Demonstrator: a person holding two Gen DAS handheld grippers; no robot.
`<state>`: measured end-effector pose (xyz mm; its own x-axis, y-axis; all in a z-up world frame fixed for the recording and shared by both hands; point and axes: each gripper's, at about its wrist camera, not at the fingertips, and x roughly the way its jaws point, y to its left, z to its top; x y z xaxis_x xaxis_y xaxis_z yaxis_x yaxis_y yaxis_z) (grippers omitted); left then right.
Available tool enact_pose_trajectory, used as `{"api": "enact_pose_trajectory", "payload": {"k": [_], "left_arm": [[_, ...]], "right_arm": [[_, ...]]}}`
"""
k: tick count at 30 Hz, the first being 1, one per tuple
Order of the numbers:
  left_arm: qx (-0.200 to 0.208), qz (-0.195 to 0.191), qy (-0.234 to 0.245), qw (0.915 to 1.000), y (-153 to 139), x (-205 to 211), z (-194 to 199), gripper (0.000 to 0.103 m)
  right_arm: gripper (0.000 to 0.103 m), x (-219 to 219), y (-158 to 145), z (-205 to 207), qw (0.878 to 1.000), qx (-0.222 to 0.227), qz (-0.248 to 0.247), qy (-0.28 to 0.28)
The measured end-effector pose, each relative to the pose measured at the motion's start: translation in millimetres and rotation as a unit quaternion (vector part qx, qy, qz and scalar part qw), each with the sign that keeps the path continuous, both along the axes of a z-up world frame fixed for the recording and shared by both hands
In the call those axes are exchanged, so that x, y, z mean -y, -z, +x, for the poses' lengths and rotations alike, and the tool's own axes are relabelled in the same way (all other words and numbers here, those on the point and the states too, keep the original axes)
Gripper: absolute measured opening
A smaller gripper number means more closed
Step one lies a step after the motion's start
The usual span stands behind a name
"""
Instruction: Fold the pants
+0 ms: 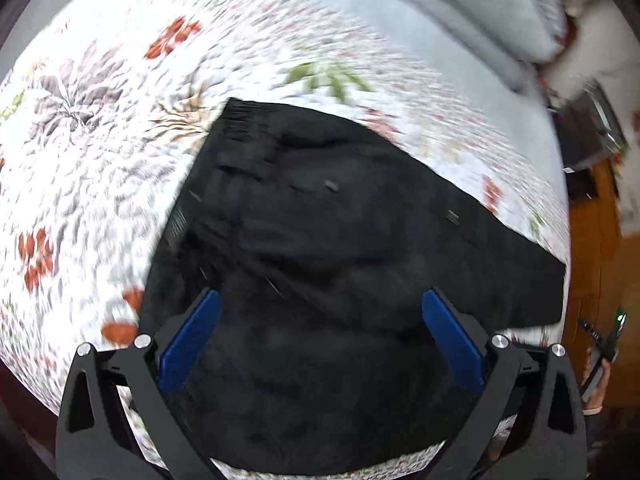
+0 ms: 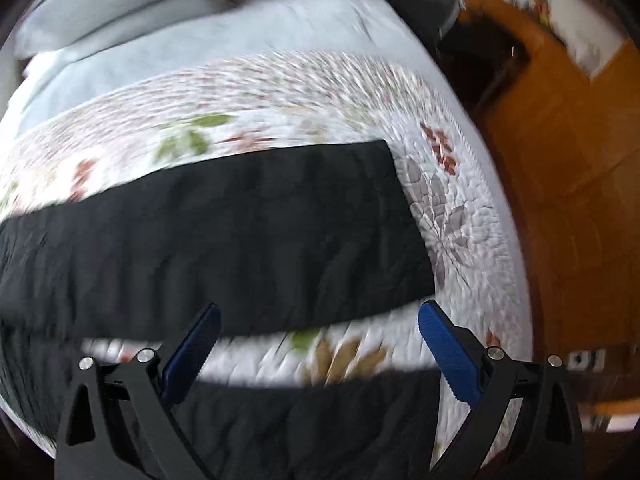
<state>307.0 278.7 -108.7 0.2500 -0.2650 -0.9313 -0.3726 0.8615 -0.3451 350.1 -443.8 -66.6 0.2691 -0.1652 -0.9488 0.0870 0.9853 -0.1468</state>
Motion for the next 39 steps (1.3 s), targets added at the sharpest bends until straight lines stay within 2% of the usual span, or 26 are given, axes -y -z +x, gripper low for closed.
{"api": "enact_pose_trajectory", "payload": {"k": [3,6,10,13,19,22,24,26,32,33,34,35,36,38,39], "left_arm": [[-0.046,-0.002,-0.021,0.9987,27,-32,37,0.100],[-0.077,-0.015,-0.050,0.9956,54,-59,61,0.100],[-0.104,-0.064,-0.074,0.9898,85,-74,82,0.100],[-0.117,-0.098,-0.072,0.9858,95,-69,86,0.100],[-0.126,-0.082,-0.040,0.9878,102,-61,96,0.099],[-0.126,-0.088,-0.055,0.9866,104,-63,97,0.098],[-0.122,-0.071,-0.055,0.9884,103,-65,100,0.082],[-0.133,-0.046,-0.049,0.9888,103,-69,101,0.072],[-0.139,-0.005,-0.018,0.9901,101,-58,108,0.060],[-0.139,-0.001,-0.016,0.9902,101,-56,109,0.058],[-0.138,0.001,-0.013,0.9903,101,-51,112,0.056],[-0.137,0.003,-0.011,0.9905,101,-46,116,0.053],[-0.136,0.004,-0.009,0.9907,102,-42,119,0.049],[-0.133,0.010,-0.004,0.9910,100,-36,122,0.045],[-0.132,0.015,-0.003,0.9911,99,-33,123,0.041]], "right_arm": [[0.100,33,33,43,0.999,-0.032,0.017,0.018],[0.100,54,57,73,0.999,-0.043,0.021,0.022],[0.100,68,77,101,0.998,-0.048,0.037,0.016],[0.100,73,86,115,0.997,-0.049,0.053,0.015],[0.100,75,98,133,0.996,-0.052,0.068,-0.007],[0.100,78,101,138,0.996,-0.059,0.060,-0.010],[0.100,78,102,143,0.996,-0.064,0.054,-0.011],[0.100,82,108,151,0.996,-0.072,0.044,-0.009],[0.099,89,123,179,0.996,-0.075,0.035,0.016],[0.097,89,124,182,0.997,-0.072,0.034,0.014],[0.086,87,123,182,0.997,-0.064,0.039,0.007],[0.078,85,121,181,0.997,-0.055,0.046,-0.005],[0.073,82,122,179,0.998,-0.048,0.038,-0.009],[0.051,76,120,178,0.999,-0.042,0.019,-0.016],[0.046,75,118,177,0.999,-0.041,0.013,-0.017]]}}
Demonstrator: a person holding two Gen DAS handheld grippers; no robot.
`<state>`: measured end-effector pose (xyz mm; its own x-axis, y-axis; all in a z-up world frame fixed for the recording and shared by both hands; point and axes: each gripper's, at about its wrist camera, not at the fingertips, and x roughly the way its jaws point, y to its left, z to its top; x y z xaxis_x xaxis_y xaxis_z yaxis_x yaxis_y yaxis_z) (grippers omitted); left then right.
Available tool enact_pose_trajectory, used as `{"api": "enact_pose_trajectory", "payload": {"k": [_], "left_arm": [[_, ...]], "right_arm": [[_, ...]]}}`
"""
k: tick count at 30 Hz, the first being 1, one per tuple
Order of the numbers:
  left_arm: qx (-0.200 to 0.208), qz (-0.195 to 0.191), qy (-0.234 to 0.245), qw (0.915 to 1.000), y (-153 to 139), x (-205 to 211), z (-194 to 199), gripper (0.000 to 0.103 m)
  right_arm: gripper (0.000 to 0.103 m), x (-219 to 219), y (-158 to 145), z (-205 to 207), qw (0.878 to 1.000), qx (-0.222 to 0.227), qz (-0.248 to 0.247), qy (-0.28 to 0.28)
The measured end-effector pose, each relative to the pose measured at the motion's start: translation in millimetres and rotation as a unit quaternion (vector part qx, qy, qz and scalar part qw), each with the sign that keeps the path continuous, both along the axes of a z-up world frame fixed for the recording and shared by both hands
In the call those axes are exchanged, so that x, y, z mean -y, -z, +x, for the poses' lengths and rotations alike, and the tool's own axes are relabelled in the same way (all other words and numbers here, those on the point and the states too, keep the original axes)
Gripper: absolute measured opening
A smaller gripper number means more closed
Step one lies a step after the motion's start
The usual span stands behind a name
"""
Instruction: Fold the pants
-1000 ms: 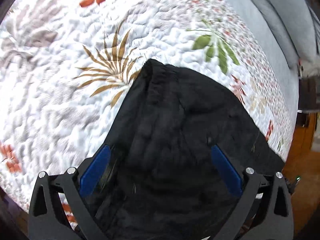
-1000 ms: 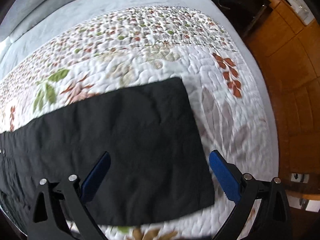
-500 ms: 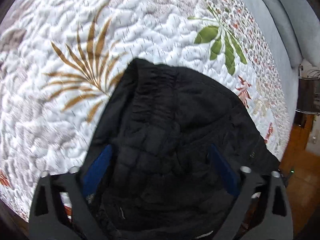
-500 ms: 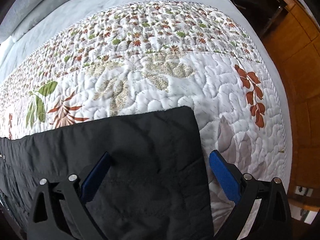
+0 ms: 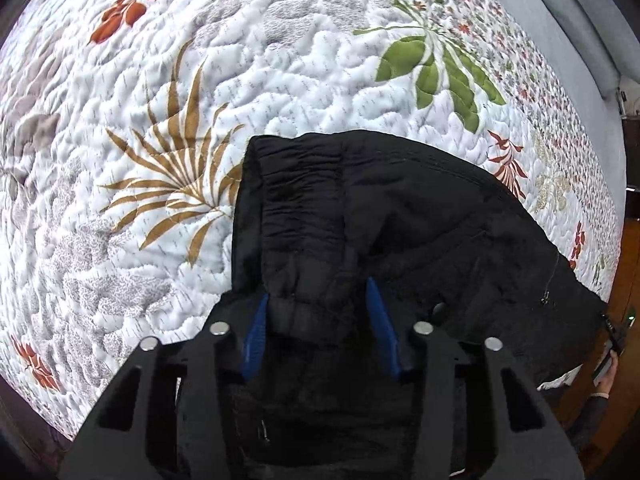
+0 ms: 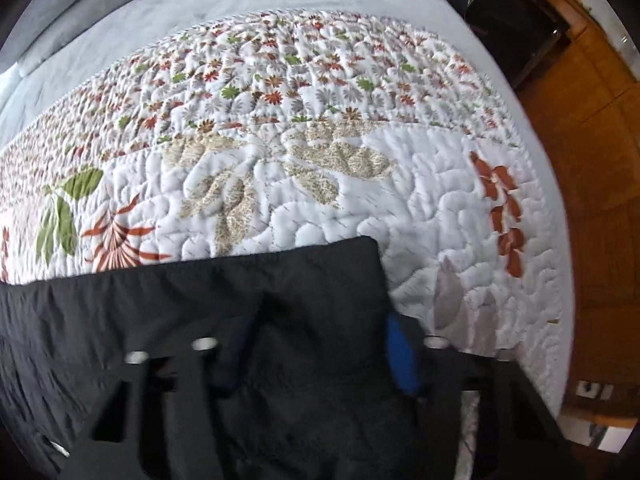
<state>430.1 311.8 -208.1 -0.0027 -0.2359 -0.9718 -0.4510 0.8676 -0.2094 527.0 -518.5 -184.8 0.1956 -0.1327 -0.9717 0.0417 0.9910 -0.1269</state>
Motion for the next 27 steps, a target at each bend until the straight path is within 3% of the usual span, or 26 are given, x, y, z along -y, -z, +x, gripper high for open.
{"api": "enact_pose_trajectory", "payload": {"k": [2,5,9,12,15,18,23,27], "left_arm": [[0.006,0.007,0.005,0.9999,-2,9,3,0.035],[0.016,0.014,0.013,0.9997,-6,21,4,0.026],[0.042,0.012,0.011,0.9990,-15,37,5,0.014],[0.062,0.018,0.018,0.9977,-21,49,2,0.012],[0.099,-0.001,0.017,0.9949,-34,57,-2,0.011],[0.154,-0.027,0.029,0.9872,-55,67,-12,0.011],[0.211,-0.047,0.039,0.9755,-82,67,-45,0.011],[0.281,-0.059,0.058,0.9562,-109,69,-90,0.011]], "right_arm": [[0.020,-6,-7,-6,1.000,0.006,-0.013,-0.004],[0.012,-17,-24,-17,0.999,0.025,-0.015,-0.017],[0.011,-32,-48,-36,0.997,0.059,-0.035,-0.038],[0.011,-39,-79,-62,0.994,0.095,-0.019,-0.054],[0.011,-51,-115,-97,0.988,0.137,0.000,-0.070],[0.011,-47,-139,-120,0.981,0.175,0.026,-0.076],[0.011,-34,-177,-172,0.967,0.233,0.076,-0.074],[0.011,-23,-186,-212,0.959,0.256,0.099,-0.076]]}}
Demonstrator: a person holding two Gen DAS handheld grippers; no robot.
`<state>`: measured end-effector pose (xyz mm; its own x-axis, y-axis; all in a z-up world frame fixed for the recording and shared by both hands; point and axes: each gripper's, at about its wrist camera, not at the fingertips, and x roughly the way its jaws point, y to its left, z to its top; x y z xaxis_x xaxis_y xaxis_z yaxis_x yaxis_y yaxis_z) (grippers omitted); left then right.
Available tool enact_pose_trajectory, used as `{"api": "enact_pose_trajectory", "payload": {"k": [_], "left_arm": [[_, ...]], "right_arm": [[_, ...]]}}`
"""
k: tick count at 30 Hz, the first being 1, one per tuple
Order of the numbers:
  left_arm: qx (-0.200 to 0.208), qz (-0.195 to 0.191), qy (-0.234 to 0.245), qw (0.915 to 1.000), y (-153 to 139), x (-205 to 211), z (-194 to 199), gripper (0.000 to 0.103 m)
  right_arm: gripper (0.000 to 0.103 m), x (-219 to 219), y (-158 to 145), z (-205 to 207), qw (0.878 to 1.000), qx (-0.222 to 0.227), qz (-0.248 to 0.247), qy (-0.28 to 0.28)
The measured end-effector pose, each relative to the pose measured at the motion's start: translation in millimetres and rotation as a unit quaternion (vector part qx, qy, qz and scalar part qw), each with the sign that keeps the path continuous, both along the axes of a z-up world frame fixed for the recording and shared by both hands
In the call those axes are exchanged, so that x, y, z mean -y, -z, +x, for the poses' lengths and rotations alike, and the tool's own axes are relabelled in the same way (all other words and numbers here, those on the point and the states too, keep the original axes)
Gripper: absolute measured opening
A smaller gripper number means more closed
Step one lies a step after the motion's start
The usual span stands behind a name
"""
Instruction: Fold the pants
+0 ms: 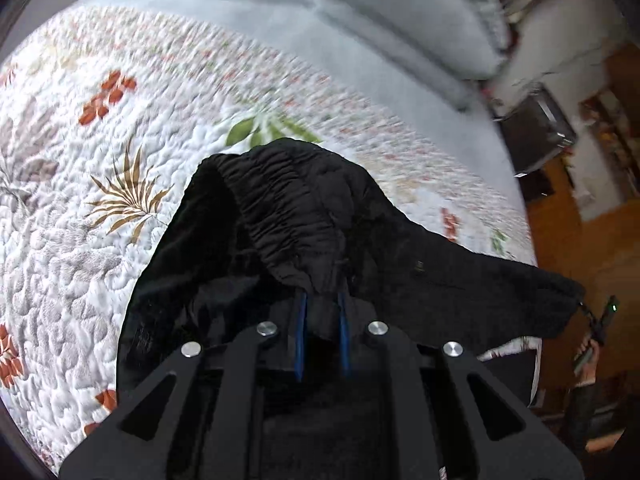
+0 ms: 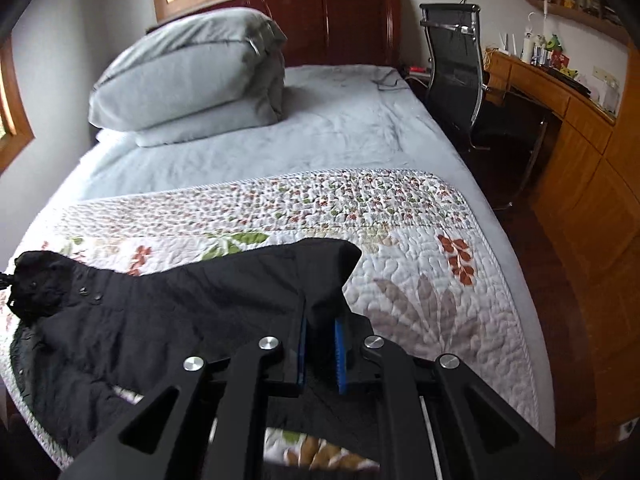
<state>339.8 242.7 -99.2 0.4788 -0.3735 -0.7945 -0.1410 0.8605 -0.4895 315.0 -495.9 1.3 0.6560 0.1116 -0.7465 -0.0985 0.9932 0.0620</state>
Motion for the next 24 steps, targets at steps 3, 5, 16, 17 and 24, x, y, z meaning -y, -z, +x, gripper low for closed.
{"api": "enact_pose_trajectory", "payload": {"k": [3,5,16,17,24], "left_arm": [[0.038,-0.005,0.023,0.9990,-11,7,-40,0.011],[0.062,-0.012,0.032,0.9975,-16,9,-72,0.011],[0.097,-0.050,-0.006,0.9940,-2,-18,-190,0.012],[0.095,-0.052,-0.009,0.9941,1,-21,-196,0.013],[0.077,-0.054,-0.016,0.9954,27,-28,-232,0.017]], "right_arm": [[0.011,9,-2,-34,1.000,0.013,0.015,0.002],[0.011,20,-2,-56,0.999,0.021,0.034,0.008],[0.011,88,12,-168,0.986,0.055,0.130,0.082],[0.011,92,17,-178,0.986,0.052,0.133,0.088],[0.011,106,64,-243,0.978,0.021,0.168,0.124]]}}
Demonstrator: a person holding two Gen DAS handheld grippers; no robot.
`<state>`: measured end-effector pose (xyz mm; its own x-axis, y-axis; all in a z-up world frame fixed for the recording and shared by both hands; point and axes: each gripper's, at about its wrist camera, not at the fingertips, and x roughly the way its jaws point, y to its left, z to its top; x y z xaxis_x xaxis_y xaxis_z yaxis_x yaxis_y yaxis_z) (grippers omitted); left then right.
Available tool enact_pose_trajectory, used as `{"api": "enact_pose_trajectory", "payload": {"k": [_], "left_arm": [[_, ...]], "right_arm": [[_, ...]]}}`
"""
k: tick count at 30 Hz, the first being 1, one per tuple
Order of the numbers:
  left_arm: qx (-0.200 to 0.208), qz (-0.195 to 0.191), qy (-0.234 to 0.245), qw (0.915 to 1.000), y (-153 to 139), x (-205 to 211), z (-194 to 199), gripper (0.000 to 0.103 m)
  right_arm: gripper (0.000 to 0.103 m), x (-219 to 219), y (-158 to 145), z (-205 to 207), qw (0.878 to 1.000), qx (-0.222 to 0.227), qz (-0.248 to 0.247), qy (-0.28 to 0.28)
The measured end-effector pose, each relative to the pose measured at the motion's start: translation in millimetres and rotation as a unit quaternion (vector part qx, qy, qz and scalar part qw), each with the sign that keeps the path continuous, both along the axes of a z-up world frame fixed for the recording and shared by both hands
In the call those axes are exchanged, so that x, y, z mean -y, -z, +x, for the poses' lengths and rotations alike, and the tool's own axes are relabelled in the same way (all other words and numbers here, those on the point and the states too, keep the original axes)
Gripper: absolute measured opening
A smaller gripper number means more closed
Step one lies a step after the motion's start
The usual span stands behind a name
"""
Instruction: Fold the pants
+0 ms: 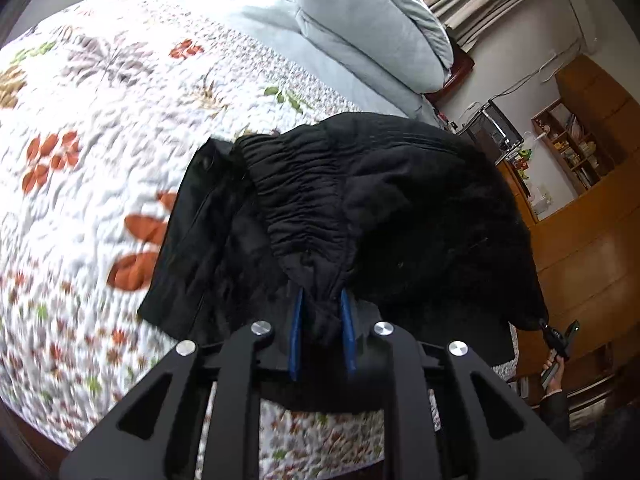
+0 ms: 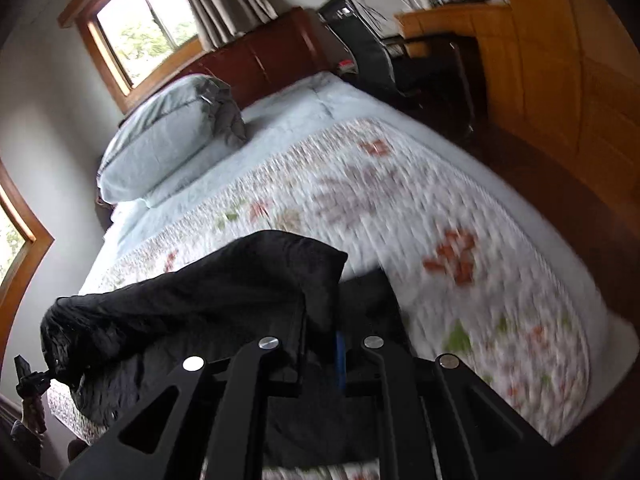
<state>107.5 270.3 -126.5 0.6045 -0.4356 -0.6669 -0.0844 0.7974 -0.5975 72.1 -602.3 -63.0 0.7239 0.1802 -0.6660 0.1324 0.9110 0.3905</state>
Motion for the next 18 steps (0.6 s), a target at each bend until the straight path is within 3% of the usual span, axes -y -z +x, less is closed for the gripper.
{"api": "enact_pose_trajectory", "payload": {"k": [4,5,6,7,8,9,12,13,14,18], "left_arm": [[-0.017,0.022,-0.010,0.9996,9,-1,-21,0.025],[-0.018,0.027,-0.018,0.9993,8,-3,-26,0.036],[-0.018,0.031,-0.030,0.9989,7,-7,-35,0.058],[-0.018,0.028,-0.055,0.9979,5,-14,-48,0.069],[-0.018,0.025,-0.074,0.9968,3,-19,-58,0.088],[-0.019,0.021,-0.090,0.9955,-1,-23,-68,0.093],[-0.031,0.036,-0.103,0.9936,-9,-24,-90,0.096],[-0.037,0.048,-0.100,0.9931,-12,-19,-100,0.097],[-0.040,0.045,-0.095,0.9936,-14,-13,-103,0.098],[-0.047,-0.040,-0.069,0.9957,-3,17,-112,0.098]], "right_arm": [[0.011,7,37,-25,0.999,-0.035,0.025,0.022],[0.011,10,49,-30,0.998,-0.047,0.033,0.028],[0.011,11,59,-34,0.997,-0.058,0.037,0.034],[0.013,12,66,-36,0.996,-0.066,0.037,0.037],[0.020,12,76,-40,0.995,-0.081,0.034,0.043],[0.026,13,81,-42,0.994,-0.090,0.029,0.049],[0.044,13,85,-52,0.993,-0.096,0.018,0.071],[0.058,14,84,-57,0.992,-0.097,0.017,0.083],[0.064,14,82,-62,0.991,-0.094,0.019,0.095],[0.064,8,73,-74,0.990,-0.084,0.029,0.108]]}}
